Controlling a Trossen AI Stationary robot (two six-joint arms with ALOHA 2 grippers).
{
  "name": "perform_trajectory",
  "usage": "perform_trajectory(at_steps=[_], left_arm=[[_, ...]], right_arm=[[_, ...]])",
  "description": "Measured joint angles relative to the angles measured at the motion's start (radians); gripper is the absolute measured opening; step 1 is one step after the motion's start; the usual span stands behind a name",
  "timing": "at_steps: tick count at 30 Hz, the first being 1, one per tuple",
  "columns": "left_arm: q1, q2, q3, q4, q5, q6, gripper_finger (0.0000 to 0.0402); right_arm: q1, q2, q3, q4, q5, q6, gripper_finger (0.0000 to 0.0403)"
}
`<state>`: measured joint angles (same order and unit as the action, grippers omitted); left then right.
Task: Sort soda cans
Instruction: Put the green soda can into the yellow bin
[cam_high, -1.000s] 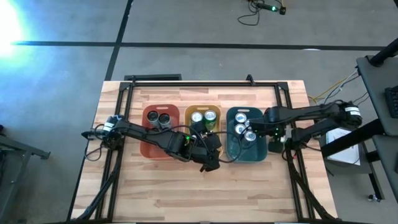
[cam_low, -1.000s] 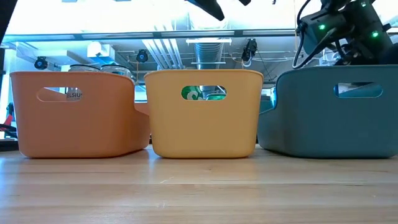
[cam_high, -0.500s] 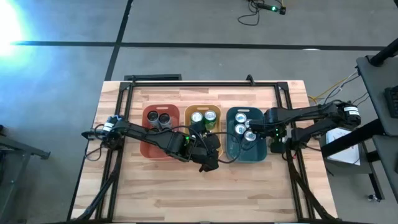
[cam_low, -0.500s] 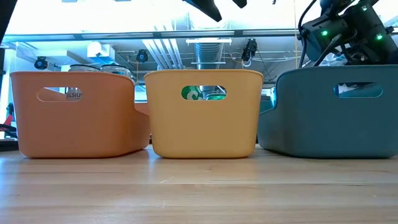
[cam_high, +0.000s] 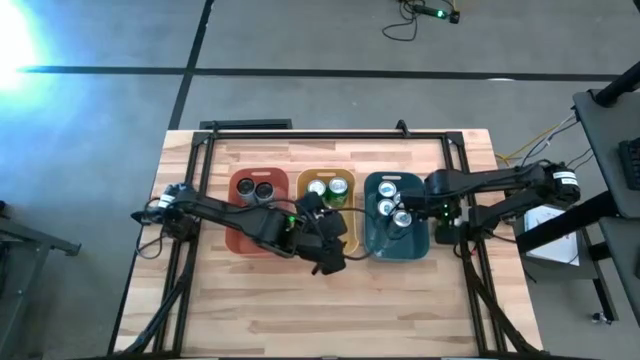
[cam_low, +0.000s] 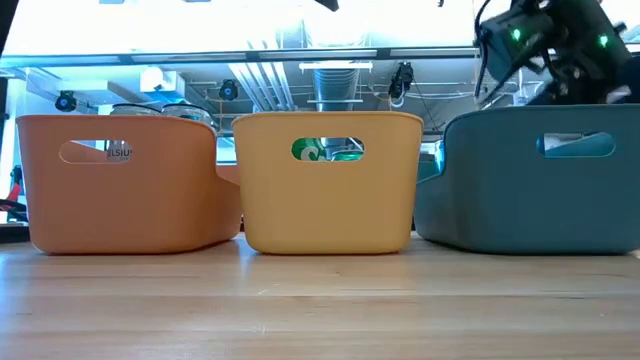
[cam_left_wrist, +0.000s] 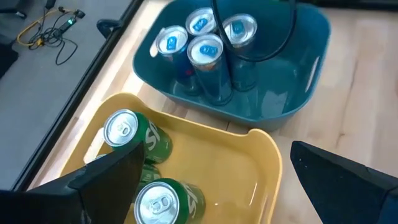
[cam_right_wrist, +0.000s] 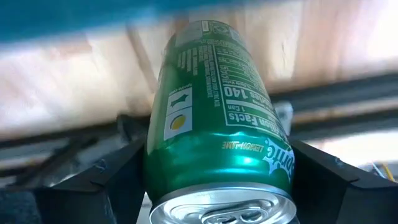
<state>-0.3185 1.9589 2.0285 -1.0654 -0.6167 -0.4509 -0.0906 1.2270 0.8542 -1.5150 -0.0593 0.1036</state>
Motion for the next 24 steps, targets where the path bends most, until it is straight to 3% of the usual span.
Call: perform_trajectory(at_steps=[10, 17, 24], left_arm=[[-0.01, -0.083, 0.0, -0.008, -0.027, 0.025, 0.0387], [-0.01, -0.095, 0.0, -0.008, -0.029, 0.049, 0.0387], [-0.017, -0.095, 0.0, -0.023, -0.022, 0.035, 0.0387]], right_arm=[[-0.028, -0.028, 0.226, -0.061, 0.074, 0.02, 0.0298], [-0.093, -0.026, 0.168, -0.052, 0.106, 0.069, 0.0298], [-0.234, -0.036, 0.101, -0.054, 0.336, 0.175, 0.0298]])
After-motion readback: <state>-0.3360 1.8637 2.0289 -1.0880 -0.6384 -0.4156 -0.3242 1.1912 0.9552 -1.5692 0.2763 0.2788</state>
